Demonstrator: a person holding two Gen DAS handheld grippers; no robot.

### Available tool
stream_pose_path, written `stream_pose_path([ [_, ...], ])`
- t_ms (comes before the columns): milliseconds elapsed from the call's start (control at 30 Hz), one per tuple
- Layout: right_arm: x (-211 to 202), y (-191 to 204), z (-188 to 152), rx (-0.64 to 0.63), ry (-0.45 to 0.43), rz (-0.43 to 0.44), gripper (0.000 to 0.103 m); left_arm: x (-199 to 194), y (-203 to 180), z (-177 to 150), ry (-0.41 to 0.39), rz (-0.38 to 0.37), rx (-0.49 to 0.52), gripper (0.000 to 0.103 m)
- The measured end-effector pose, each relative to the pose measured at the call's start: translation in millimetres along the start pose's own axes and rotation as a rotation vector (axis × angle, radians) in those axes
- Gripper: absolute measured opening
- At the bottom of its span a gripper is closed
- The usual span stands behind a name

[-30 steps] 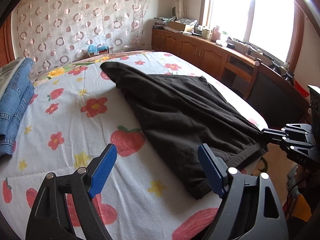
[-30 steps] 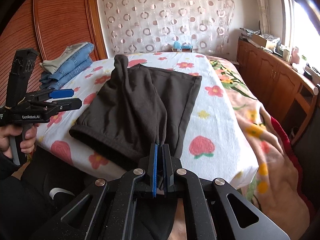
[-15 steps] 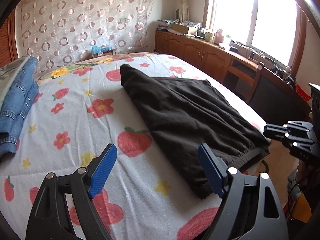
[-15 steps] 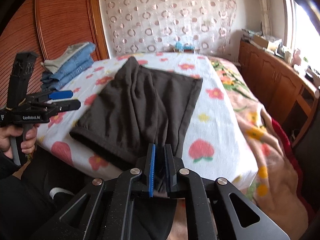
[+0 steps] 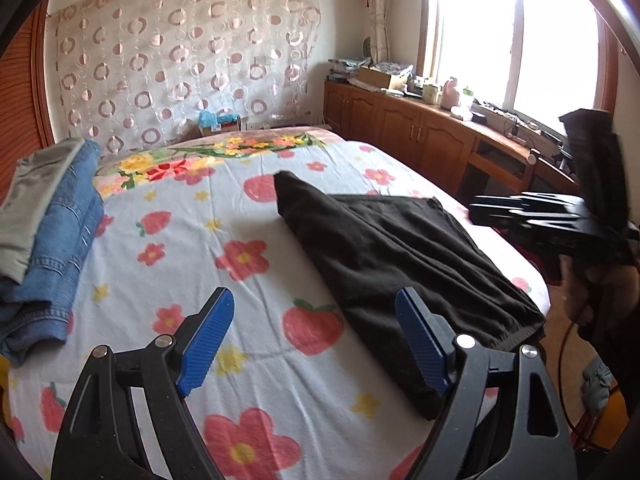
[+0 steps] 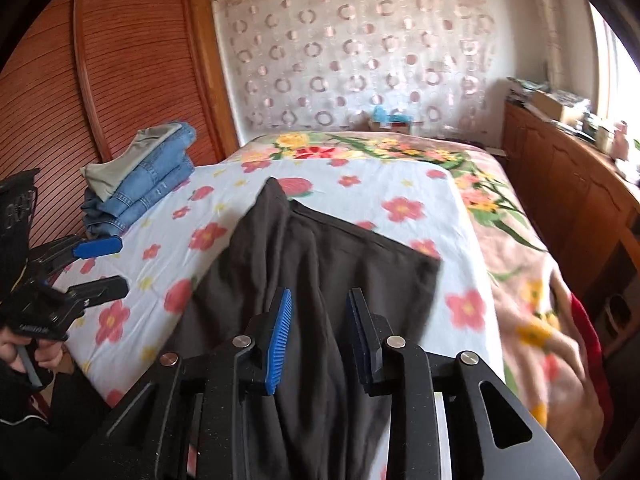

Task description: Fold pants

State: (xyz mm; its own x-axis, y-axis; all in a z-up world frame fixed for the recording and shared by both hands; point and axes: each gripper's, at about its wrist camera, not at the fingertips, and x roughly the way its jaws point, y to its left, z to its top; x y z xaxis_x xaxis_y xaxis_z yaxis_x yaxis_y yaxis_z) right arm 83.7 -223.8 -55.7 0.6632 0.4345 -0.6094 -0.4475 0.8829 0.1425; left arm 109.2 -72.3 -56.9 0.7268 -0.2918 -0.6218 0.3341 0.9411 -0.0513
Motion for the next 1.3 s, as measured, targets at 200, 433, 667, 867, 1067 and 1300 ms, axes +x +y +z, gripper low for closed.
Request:
stream_pose_path([
  [200, 54, -2, 28, -0.039, 0.090, 0.031, 0.030, -5, 12, 8, -0.021, 0.009, -0.007, 0.084],
  [433, 105, -5, 45, -0.067, 0.194, 0.021, 0.029, -6, 15, 10, -0.027, 0.008, -0.006, 0.084],
  [667, 130, -1, 53, -0.055, 0.221, 0.035, 0.029, -5, 16, 5, -0.019, 0.008, -0.003, 0.084],
  [867, 121, 7, 56, -0.070, 0.175, 0.099, 0.003, -4, 21, -1, -0.012, 0.014, -0.025, 0.084],
  [1067, 95, 36, 51, -0.130, 0.114, 0.177, 0.002, -5, 29, -5, -0.012, 0.024, -0.047, 0.084],
  [1300, 97, 59, 26, -0.198, 0.197, 0.210, 0.002, -7, 29, -6, -0.015, 0.032, -0.046, 0.084],
])
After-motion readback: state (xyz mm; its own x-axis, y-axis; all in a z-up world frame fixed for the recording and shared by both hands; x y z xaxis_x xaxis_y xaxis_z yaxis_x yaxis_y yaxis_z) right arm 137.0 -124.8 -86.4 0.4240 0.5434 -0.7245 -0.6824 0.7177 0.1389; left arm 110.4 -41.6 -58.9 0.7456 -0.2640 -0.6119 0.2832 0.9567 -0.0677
